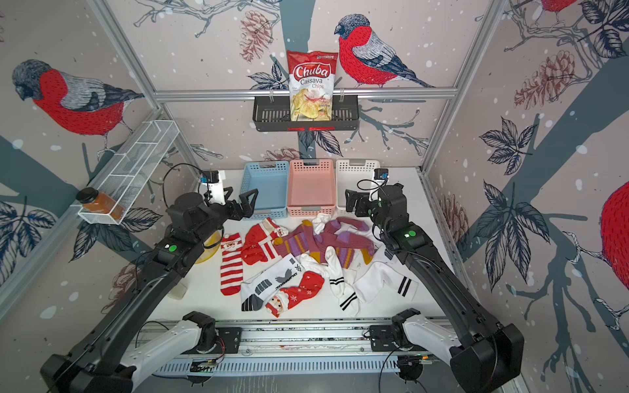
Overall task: Sort the socks into the basket by color
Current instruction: Pick up the sock at the center of the board.
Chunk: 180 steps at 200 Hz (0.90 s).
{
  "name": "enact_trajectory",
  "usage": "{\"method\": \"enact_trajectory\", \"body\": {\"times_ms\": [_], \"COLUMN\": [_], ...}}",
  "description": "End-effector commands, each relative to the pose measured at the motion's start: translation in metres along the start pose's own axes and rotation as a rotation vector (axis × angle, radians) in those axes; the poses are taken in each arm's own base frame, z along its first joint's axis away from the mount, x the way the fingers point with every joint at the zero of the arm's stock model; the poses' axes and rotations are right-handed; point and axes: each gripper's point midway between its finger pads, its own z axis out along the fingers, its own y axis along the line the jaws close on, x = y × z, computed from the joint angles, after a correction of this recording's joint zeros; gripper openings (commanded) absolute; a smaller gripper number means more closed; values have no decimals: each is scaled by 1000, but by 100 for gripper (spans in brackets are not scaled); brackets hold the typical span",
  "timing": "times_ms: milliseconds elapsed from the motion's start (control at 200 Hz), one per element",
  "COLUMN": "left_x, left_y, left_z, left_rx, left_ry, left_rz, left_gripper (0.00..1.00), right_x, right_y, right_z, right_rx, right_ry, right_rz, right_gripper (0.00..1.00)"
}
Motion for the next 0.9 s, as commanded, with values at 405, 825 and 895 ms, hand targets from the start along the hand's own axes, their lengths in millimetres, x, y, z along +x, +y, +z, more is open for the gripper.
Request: {"method": "enact_trajectory", "body": {"times_ms": [405,825,895], "left_x": [90,180,186], "left_y": [-52,-68,-76], "left_z": [12,14,14], "left_rx": [185,342,395], "left_ry": [39,224,236], "left_rz": [13,82,96], "left_gripper": [98,98,98], "right_x": [97,227,236], "right_y": [28,26,29], "right_z": [-7,-17,-18], "right_rx": [-14,29,26], "right_ry": [182,415,430], "right_rz": [88,139,128], "right_gripper": [94,67,65]}}
